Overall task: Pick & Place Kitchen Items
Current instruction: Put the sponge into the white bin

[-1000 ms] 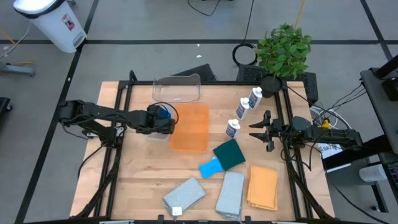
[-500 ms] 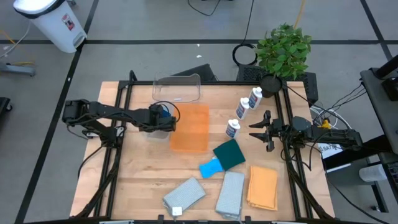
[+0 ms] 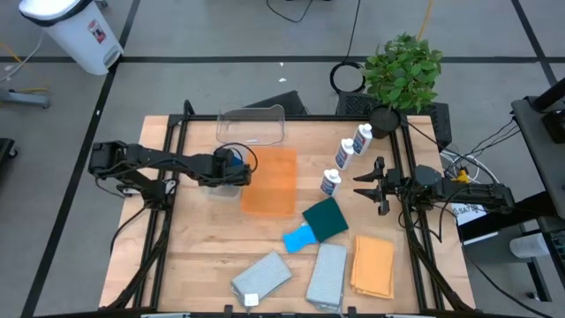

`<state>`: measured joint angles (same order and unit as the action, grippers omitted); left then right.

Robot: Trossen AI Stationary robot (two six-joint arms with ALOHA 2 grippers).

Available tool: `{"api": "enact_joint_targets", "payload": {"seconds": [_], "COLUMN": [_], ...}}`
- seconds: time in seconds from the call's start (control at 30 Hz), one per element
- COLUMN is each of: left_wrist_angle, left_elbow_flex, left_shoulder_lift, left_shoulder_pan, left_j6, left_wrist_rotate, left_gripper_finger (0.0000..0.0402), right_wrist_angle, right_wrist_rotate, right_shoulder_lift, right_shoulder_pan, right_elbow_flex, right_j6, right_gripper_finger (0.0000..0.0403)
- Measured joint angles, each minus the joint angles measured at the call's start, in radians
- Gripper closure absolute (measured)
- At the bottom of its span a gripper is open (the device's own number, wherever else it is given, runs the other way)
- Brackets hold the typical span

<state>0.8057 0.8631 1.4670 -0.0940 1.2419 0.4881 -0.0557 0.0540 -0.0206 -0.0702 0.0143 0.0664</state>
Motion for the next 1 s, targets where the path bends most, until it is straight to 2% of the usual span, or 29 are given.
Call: {"api": "enact_joint_targets", "payload": {"seconds": [0.3,0.63,1.0], "left_wrist_angle": [-0.005,-0.114,-0.119], "left_elbow_flex": [-0.041,-0.105,-0.106], "left_shoulder_lift": [0.0,0.0,0.0], "left_shoulder_pan": [-0.009,-0.027,-0.027], "left_j6": [0.032,0.009,-0.168], "left_wrist_rotate": [-0.014,-0.054,-0.07], "left_gripper_finger": [0.0144,0.0144,0.0144], "right_wrist_angle": [0.0,0.0,0.0], "right_wrist_rotate": [0.0,0.0,0.0], "right_shoulder_lift": [0.0,0.0,0.0], "right_shoulder_pan": [0.0,0.0,0.0], "right_elbow_flex": [0.0,0.0,0.0], "right_j6": [0.0,0.0,0.0], "right_gripper_finger": [0.0257,0.0257,0.0257]}}
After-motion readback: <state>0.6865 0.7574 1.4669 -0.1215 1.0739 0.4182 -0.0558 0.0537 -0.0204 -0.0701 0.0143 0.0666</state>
